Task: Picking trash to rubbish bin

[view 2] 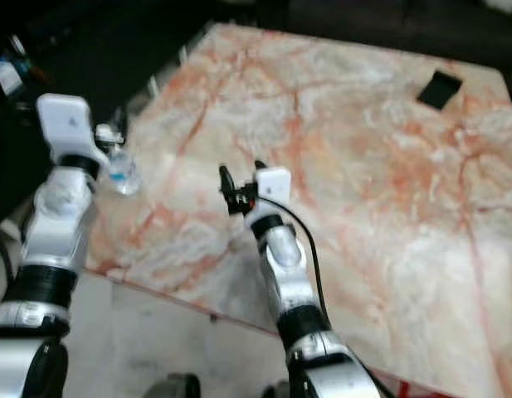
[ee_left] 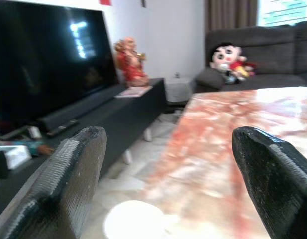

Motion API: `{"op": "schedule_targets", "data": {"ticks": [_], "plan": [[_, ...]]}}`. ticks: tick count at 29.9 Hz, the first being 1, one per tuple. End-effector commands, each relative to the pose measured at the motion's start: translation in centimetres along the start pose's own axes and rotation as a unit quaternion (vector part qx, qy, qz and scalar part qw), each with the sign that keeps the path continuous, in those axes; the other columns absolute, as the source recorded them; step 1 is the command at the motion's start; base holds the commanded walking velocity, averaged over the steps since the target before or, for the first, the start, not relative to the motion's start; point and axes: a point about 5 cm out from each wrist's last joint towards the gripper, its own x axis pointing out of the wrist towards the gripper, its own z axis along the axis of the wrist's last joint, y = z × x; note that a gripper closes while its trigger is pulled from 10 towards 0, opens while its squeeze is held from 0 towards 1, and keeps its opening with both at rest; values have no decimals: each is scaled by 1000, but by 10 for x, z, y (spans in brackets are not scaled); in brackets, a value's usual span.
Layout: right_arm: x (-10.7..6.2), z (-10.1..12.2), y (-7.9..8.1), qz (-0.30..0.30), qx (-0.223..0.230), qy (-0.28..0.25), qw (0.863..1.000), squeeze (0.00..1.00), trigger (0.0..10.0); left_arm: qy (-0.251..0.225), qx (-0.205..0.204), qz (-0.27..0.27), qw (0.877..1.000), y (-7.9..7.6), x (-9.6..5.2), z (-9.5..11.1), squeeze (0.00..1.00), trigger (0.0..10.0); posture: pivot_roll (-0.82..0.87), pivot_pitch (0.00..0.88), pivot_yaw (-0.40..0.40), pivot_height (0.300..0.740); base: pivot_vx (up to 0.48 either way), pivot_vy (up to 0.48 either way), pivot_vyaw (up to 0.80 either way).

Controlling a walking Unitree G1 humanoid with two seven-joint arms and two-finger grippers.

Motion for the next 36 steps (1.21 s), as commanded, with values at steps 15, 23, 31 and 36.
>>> {"op": "schedule_targets", "data": {"ticks": [15, 23, 31, 36], "plan": [[1, 1, 5, 10, 5, -3, 1000, 0, 10000, 39, -11, 21, 999, 19, 12, -9, 0, 10000, 123, 176, -22, 740, 0, 0, 0], [0, 1, 5, 10, 5, -2, 1000, 0, 10000, 32, -14, 29, 999, 21, 16, -6, 0, 10000, 119, 176, -24, 740, 0, 0, 0], [-1, 1, 5, 13, 4, -2, 1000, 0, 10000, 22, -16, 22, 999, 21, 20, -3, 0, 10000, 115, 183, -29, 740, 0, 0, 0], [-3, 2, 5, 12, 3, -6, 1000, 0, 10000, 5, -15, 4, 1000, 15, 23, 4, 0, 10000, 107, 198, -33, 740, 0, 0, 0]]}}
